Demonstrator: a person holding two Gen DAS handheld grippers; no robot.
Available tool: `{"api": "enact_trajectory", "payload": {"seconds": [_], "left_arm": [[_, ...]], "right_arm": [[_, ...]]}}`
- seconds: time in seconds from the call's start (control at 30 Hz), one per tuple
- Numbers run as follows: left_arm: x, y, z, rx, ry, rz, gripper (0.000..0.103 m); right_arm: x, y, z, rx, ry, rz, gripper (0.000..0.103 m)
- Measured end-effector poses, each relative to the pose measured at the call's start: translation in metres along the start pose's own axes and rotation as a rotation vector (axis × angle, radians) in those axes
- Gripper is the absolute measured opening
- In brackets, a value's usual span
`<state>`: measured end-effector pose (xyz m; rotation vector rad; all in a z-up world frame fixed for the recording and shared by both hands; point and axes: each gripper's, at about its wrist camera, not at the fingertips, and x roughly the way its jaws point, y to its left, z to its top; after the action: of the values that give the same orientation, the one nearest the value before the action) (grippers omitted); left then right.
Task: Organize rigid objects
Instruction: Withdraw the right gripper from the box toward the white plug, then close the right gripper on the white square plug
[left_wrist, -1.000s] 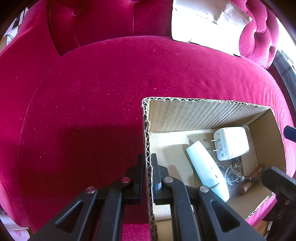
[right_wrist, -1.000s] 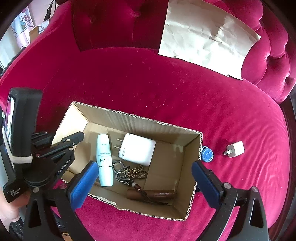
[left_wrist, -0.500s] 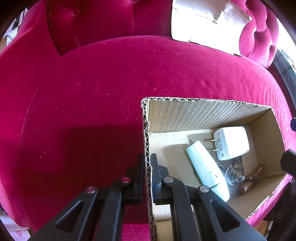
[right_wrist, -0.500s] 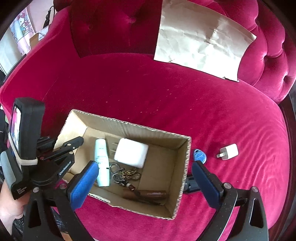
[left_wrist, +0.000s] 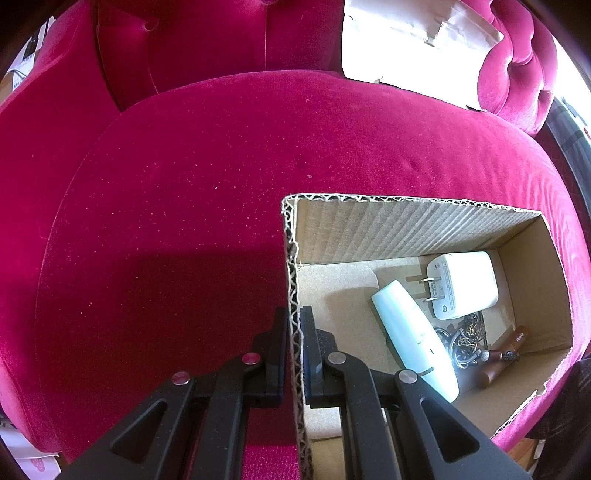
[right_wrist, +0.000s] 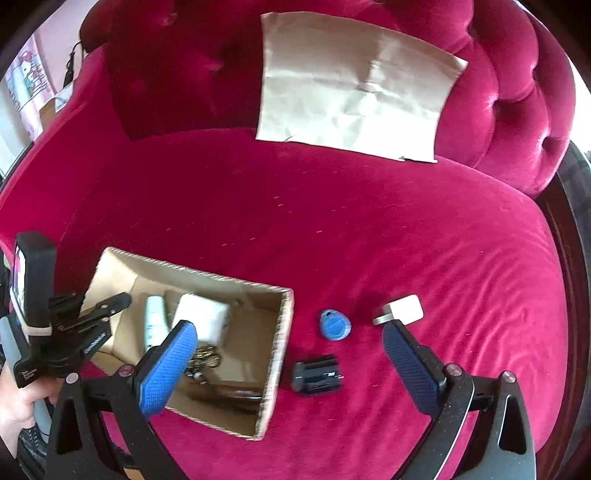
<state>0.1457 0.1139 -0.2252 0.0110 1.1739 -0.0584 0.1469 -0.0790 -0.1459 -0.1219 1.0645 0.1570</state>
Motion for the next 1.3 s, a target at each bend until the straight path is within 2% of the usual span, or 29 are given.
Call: {"api": "enact_trajectory", "payload": {"seconds": [0.33,0.63,1.03,1.3], "left_arm": [[0.001,0.000,0.000,-0.001,0.000,-0.002,0.006],[0.003,0.001,-0.001,-0.004,0.002,-0.006,0.006],[0.001,0.002,0.001,-0.006,0.003,-0.008,0.006],[0.000,0.002,0.002,-0.007,0.004,-0.009,0.006]], "right_arm": [[0.003,-0.048,0.002,0.060,0.001,-0.048,0.102],[0.034,-0.082,-0.003,0.091,0.039,-0.090,0.102],[0.083,-0.114,-0.004,0.178,0.107,-0.088,0.102],[0.100,-0.118,-0.002,0.211,0.120,-0.083,0.101]]}}
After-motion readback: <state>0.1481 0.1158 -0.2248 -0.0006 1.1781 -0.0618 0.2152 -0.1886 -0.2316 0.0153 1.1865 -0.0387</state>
